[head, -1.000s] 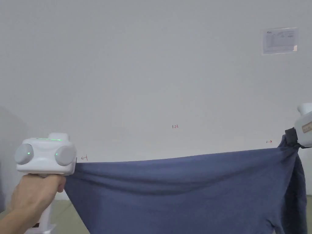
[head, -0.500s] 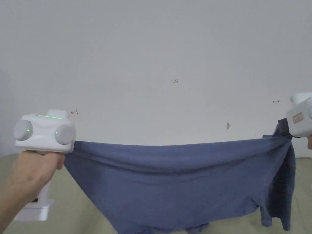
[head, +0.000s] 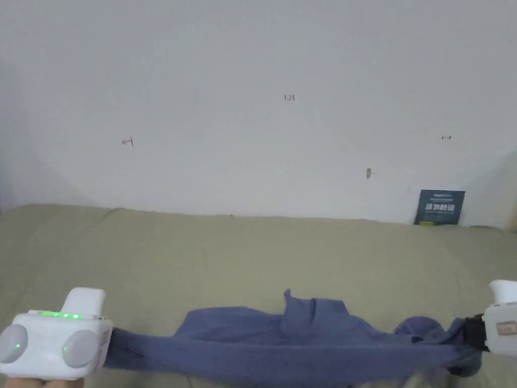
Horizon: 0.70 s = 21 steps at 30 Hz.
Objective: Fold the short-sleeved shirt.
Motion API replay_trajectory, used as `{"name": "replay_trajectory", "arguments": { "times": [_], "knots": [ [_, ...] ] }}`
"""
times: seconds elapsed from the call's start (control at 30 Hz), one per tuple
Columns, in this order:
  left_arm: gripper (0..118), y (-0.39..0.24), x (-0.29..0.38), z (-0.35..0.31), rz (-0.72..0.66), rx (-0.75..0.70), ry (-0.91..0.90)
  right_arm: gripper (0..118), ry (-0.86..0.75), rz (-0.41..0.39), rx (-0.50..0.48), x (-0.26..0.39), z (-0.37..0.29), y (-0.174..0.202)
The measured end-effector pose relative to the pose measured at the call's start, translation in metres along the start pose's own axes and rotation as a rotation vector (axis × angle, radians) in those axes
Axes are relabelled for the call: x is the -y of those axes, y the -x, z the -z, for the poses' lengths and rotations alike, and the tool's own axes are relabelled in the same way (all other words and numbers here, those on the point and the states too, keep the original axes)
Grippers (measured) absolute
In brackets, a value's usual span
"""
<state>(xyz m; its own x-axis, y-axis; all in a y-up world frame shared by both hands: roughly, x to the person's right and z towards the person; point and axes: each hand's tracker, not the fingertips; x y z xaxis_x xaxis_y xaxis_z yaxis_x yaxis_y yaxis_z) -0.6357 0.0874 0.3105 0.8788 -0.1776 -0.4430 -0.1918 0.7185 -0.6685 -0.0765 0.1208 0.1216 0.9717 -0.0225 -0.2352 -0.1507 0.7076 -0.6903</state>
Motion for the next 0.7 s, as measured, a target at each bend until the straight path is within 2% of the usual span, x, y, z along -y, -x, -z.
{"name": "replay_trajectory", "arguments": {
  "times": [0.2, 0.23, 0.33, 0.37, 0.47, 0.5, 0.53, 0.7],
  "knots": [
    [0, 0.015, 0.079, -0.031, -0.043, 0.038, 0.084, 5, 0.057, 0.020, -0.033, 0.085, -0.028, -0.018],
    [0, 0.009, 0.060, -0.022, -0.054, 0.035, 0.084, 5, 0.059, 0.021, -0.032, 0.096, -0.035, -0.019],
    [0, 0.009, 0.059, -0.023, -0.093, 0.045, 0.099, 5, 0.060, 0.059, -0.047, 0.128, -0.055, -0.026],
    [0, 0.017, 0.096, -0.049, -0.095, 0.053, 0.109, 5, 0.064, 0.077, -0.055, 0.139, -0.059, -0.029],
    [0, 0.012, 0.092, -0.048, -0.090, 0.076, 0.121, 5, 0.085, 0.121, -0.065, 0.168, -0.071, -0.032],
    [0, 0.040, 0.145, -0.071, -0.092, 0.074, 0.121, 5, 0.089, 0.141, -0.064, 0.177, -0.074, -0.033],
    [0, 0.043, 0.153, -0.074, -0.091, 0.077, 0.124, 5, 0.094, 0.154, -0.068, 0.185, -0.076, -0.034],
    [0, 0.056, 0.180, -0.058, -0.093, 0.108, 0.171, 5, 0.131, 0.186, -0.052, 0.215, -0.070, -0.040]
  ]
}}
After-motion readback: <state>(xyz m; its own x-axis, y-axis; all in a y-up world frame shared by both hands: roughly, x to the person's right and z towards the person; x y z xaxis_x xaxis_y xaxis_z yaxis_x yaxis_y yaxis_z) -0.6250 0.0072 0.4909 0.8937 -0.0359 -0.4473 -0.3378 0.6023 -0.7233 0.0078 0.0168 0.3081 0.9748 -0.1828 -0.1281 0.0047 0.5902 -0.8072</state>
